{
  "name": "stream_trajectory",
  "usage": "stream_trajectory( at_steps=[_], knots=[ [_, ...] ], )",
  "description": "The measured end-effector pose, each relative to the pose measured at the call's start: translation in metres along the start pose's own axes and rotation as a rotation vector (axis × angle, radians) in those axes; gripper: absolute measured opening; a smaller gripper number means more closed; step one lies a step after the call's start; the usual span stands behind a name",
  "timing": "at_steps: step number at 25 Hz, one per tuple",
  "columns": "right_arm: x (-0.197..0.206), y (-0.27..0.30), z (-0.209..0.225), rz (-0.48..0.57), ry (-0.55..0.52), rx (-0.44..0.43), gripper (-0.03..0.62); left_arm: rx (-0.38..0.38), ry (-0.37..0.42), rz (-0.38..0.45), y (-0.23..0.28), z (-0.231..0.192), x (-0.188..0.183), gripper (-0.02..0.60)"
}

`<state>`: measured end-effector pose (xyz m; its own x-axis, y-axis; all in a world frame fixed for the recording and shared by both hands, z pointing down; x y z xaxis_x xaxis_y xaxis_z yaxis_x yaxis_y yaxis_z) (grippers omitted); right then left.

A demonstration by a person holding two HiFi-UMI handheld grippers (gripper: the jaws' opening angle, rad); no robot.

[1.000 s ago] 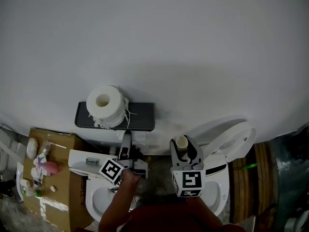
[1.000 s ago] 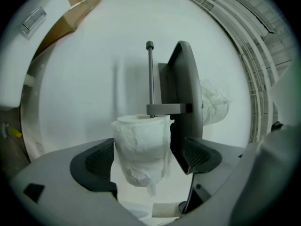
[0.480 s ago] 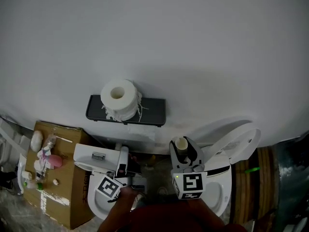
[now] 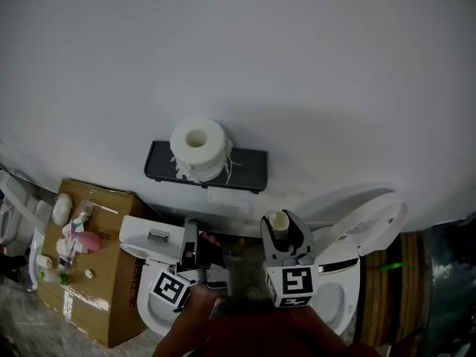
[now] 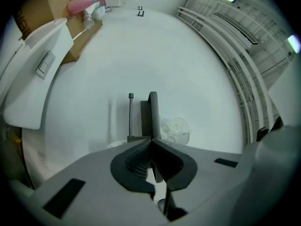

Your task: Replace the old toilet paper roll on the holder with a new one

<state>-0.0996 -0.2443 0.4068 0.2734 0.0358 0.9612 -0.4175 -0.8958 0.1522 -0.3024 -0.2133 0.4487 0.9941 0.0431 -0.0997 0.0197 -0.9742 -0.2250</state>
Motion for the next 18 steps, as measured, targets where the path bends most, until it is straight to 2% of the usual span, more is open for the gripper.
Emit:
stream_trajectory(
  at_steps=[2,3,4,5,9,11,12,13,14,16,18],
  knots=[
    [-0.001,-0.001,0.0,0.003,0.008,0.001,0.187,-0.002,0.066,-0.025,0.001,0.006,0.001,0.017],
    [-0.002,-0.001,0.0,0.005,0.011,0.002,0.187,-0.013,0.137,-0.04,0.002,0.009,0.002,0.017],
    [-0.002,-0.001,0.0,0.007,0.015,0.002,0.187,-0.032,0.243,-0.057,0.002,0.013,0.002,0.017],
    [-0.003,-0.001,0.0,0.009,0.017,0.003,0.187,-0.056,0.387,-0.074,0.003,0.018,0.002,0.017],
    [-0.005,0.0,-0.003,0.017,0.025,-0.001,0.187,-0.146,1.107,-0.149,0.009,0.042,0.015,0.017],
    [-0.006,0.0,-0.006,0.022,0.029,-0.011,0.187,-0.118,1.389,-0.18,0.008,0.049,0.028,0.017],
    [-0.007,0.0,-0.008,0.025,0.03,-0.017,0.187,-0.098,1.487,-0.198,0.007,0.05,0.034,0.017],
    [-0.008,0.0,-0.01,0.029,0.03,-0.022,0.187,-0.091,1.547,-0.219,0.007,0.048,0.039,0.017],
    [-0.008,0.001,-0.011,0.032,0.031,-0.027,0.187,-0.096,1.566,-0.242,0.007,0.046,0.042,0.017],
    [-0.009,0.001,-0.014,0.034,0.033,-0.035,0.187,-0.12,1.523,-0.273,0.008,0.041,0.041,0.017],
    [-0.009,0.002,-0.017,0.031,0.028,-0.042,0.187,-0.134,1.484,-0.27,0.011,0.041,0.038,0.017]
  ],
)
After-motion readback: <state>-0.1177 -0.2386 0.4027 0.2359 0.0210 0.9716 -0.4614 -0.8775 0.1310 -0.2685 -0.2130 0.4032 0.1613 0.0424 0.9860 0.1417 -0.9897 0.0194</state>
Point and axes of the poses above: the fingertips, and each gripper's own axes: y forward along the fingers, z to its right, x out of its underside, the point moved 4 cm from there along -y, backward along the fingers, and after that the axes turned 10 degrees about -y, right-handed, at the moved point
